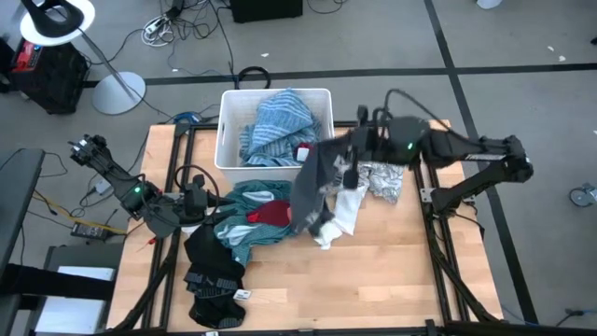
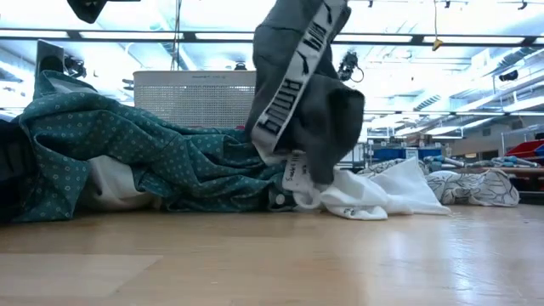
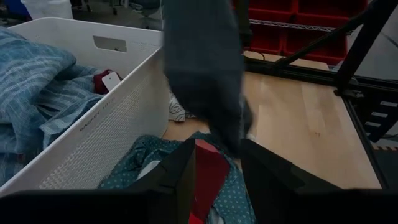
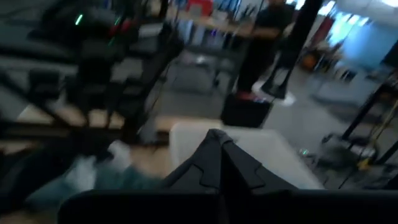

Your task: Sort clothes

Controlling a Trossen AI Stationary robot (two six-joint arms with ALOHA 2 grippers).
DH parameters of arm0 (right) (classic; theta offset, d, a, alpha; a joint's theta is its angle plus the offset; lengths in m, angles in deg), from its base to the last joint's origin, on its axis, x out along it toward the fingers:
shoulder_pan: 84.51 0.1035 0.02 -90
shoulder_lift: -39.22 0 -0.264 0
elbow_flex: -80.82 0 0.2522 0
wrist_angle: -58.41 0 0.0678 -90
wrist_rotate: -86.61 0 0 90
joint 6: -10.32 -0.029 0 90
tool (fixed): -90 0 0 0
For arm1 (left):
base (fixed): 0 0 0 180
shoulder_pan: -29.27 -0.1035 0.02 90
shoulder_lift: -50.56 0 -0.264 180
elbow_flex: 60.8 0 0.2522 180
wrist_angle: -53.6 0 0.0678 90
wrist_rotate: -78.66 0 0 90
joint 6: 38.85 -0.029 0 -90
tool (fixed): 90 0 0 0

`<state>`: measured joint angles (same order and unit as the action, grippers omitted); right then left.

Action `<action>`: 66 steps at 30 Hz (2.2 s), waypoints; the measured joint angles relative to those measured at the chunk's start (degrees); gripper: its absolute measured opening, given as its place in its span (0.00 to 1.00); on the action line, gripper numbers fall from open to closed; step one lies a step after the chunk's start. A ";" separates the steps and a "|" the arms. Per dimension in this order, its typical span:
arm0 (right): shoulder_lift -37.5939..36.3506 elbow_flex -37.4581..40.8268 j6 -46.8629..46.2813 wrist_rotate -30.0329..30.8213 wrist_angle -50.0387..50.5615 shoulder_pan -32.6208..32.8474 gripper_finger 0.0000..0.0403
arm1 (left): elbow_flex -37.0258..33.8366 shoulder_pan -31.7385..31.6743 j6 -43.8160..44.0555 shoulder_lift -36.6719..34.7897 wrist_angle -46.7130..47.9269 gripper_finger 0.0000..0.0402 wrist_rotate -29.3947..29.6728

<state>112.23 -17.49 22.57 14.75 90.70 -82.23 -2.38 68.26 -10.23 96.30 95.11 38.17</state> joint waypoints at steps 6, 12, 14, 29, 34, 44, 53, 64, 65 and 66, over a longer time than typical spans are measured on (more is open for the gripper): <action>0.00 -3.87 1.96 -4.68 -10.77 -5.46 0.00 | 0.00 0.02 -0.06 0.00 0.27 0.33 0.06; -0.04 -5.67 1.93 -9.11 -22.20 -10.97 0.00 | 0.00 0.00 -0.11 0.00 0.39 0.33 1.95; -0.02 -5.67 1.66 -10.23 -25.64 -12.87 0.00 | 0.00 0.02 -0.11 0.00 0.41 0.33 2.08; 14.05 -19.88 -5.72 -20.19 -31.16 -21.91 0.00 | 0.00 0.00 0.07 0.44 0.53 0.33 1.96; 21.97 -33.11 -6.01 -21.06 -20.87 -22.27 0.00 | 0.00 0.00 0.09 0.59 0.61 0.33 1.92; 24.13 -35.17 -5.72 -12.09 9.81 -22.56 0.00 | 0.00 0.00 0.14 0.59 2.03 0.33 1.79; 24.44 -22.73 -8.90 -12.08 17.30 -22.91 0.00 | 0.00 0.00 0.18 0.59 1.95 0.33 2.17; 24.48 2.00 -16.92 -18.42 -6.99 -24.95 0.00 | 0.00 -0.02 0.55 0.76 1.77 0.33 2.40; 24.50 3.79 -17.46 -18.42 -7.92 -25.19 0.00 | 0.00 -0.02 0.57 0.76 1.77 0.33 2.43; 24.50 5.23 -18.02 -18.42 -8.77 -25.33 0.00 | 0.00 -0.02 0.56 0.76 1.77 0.33 2.44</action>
<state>136.74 -12.26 4.55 -3.67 81.93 -107.56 -2.38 68.23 -9.67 97.07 96.88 40.62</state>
